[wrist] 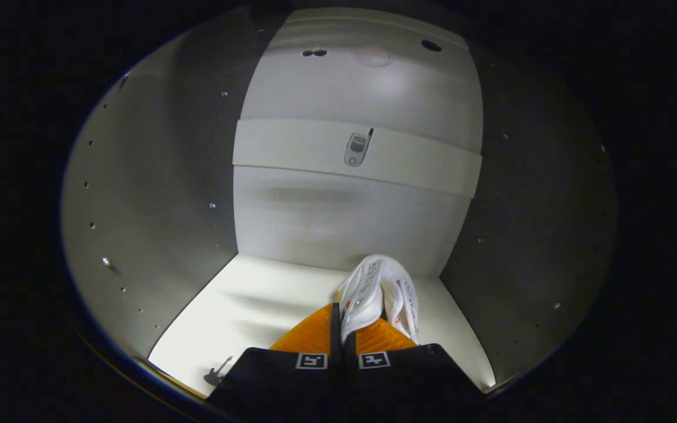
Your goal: Open the shoe cabinet door, grab the shoes and put them into the shoe cabinet, then close the shoe cabinet door.
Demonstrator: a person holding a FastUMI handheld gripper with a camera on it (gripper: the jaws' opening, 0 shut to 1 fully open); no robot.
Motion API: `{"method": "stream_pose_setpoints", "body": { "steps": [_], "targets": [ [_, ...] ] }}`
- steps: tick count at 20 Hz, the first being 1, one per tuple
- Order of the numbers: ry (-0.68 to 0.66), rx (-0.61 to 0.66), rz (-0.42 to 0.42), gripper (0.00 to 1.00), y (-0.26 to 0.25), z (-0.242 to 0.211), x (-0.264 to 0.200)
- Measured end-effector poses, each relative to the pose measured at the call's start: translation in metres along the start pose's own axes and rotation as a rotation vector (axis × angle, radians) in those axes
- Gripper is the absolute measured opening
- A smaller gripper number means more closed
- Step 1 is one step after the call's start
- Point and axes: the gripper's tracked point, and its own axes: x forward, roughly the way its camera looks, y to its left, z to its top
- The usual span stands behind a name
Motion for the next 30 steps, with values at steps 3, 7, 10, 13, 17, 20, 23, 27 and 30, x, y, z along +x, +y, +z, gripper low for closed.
{"method": "stream_pose_setpoints", "body": {
  "steps": [3,7,10,13,17,20,23,27,30],
  "targets": [
    [0.006,-0.026,0.028,0.04,0.005,-0.006,0.004],
    [0.029,-0.044,0.035,0.05,0.006,-0.016,0.003],
    [0.028,-0.022,0.016,0.13,0.005,-0.016,-0.001],
    [0.04,-0.021,0.005,0.41,0.006,-0.022,-0.009],
    [-0.006,0.005,0.0,0.64,0.007,-0.01,-0.026],
    [-0.031,0.023,-0.025,0.73,0.002,-0.001,-0.043],
    [-0.079,0.049,-0.045,0.73,-0.006,0.014,-0.07],
    [-0.156,0.068,-0.065,0.84,-0.012,0.038,-0.121],
    [-0.206,0.08,-0.064,0.9,-0.007,0.052,-0.172]
  ]
}}
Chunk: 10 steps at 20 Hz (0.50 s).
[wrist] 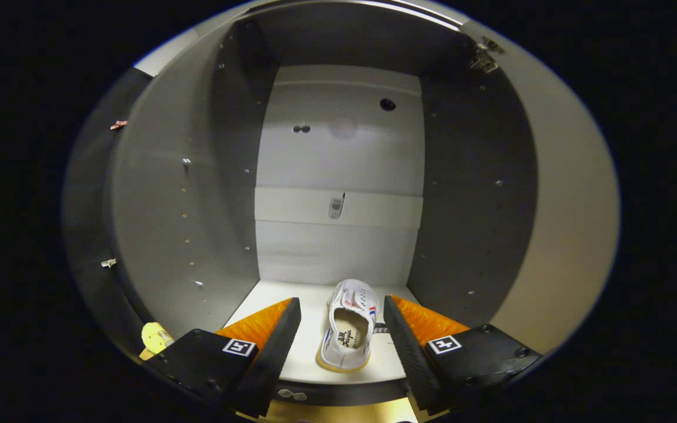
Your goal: Open the shoe cabinet door, grab the shoes and put them into the shoe cabinet, then close the shoe cabinet door.
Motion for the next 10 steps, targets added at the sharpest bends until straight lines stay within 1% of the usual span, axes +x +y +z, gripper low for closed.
{"method": "stream_pose_setpoints", "body": {
  "steps": [1,2,3,10],
  "targets": [
    [-0.019,0.011,0.0,0.92,0.001,0.007,-0.018],
    [-0.033,0.023,-0.003,0.97,0.0,0.013,-0.04],
    [-0.049,0.036,-0.004,0.99,0.0,0.021,-0.061],
    [-0.127,0.072,-0.013,0.98,-0.004,0.064,-0.226]
  ]
}}
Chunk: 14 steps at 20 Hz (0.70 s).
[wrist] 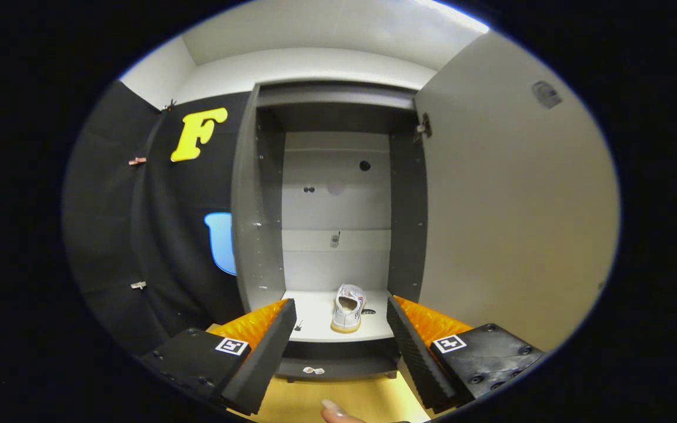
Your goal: Open the shoe cabinet door, grab the shoes and put them into the shoe cabinet, then close the shoe cabinet door.
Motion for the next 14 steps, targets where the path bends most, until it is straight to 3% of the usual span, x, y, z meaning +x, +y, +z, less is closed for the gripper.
{"method": "stream_pose_setpoints", "body": {
  "steps": [7,14],
  "targets": [
    [-0.053,0.021,-0.086,0.98,-0.065,0.04,-0.123],
    [-0.099,0.008,-0.149,0.97,-0.188,0.064,-0.182]
  ]
}}
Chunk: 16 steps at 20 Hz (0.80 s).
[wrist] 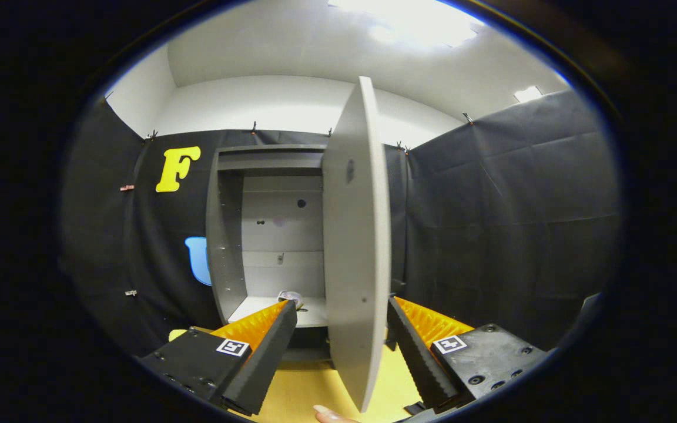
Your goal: Open the shoe cabinet door, grab the shoes and put them into the shoe cabinet, then close the shoe cabinet door.
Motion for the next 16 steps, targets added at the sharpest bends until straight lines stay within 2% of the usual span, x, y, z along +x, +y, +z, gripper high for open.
{"method": "stream_pose_setpoints", "body": {
  "steps": [5,10,11,16],
  "targets": [
    [0.032,-0.024,0.018,0.97,-0.055,-0.013,0.012],
    [0.078,0.008,0.039,0.97,-0.089,-0.033,0.044],
    [0.092,0.015,0.05,0.97,-0.066,-0.055,0.057],
    [0.146,0.011,0.092,0.97,-0.065,-0.082,0.08]
  ]
}}
